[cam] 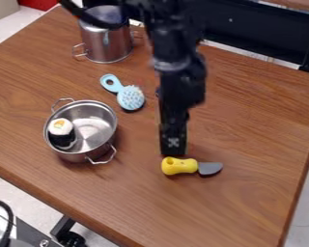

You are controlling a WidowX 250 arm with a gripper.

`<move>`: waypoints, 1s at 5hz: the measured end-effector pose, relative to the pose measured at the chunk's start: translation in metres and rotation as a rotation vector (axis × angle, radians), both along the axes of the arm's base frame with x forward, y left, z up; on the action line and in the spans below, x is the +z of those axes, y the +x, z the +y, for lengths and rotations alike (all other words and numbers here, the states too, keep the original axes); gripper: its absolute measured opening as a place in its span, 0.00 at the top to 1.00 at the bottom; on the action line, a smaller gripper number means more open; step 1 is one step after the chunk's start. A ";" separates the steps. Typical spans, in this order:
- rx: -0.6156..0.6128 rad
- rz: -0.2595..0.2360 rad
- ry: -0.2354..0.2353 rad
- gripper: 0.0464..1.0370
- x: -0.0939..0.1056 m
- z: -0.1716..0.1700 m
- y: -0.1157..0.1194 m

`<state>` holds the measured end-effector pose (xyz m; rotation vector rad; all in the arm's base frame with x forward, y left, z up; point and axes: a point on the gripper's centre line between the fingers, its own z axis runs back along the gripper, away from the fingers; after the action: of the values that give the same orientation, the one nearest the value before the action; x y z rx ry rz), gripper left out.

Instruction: Put the knife between the two silver pots

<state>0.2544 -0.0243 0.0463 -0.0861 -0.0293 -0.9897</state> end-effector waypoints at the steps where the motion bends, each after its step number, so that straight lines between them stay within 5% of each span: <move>1: -0.028 -0.023 0.035 0.04 -0.006 -0.004 -0.002; 5: -0.086 -0.056 0.036 0.04 -0.039 -0.021 -0.007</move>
<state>0.2472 -0.0451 0.0075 -0.0273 -0.0595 -1.0782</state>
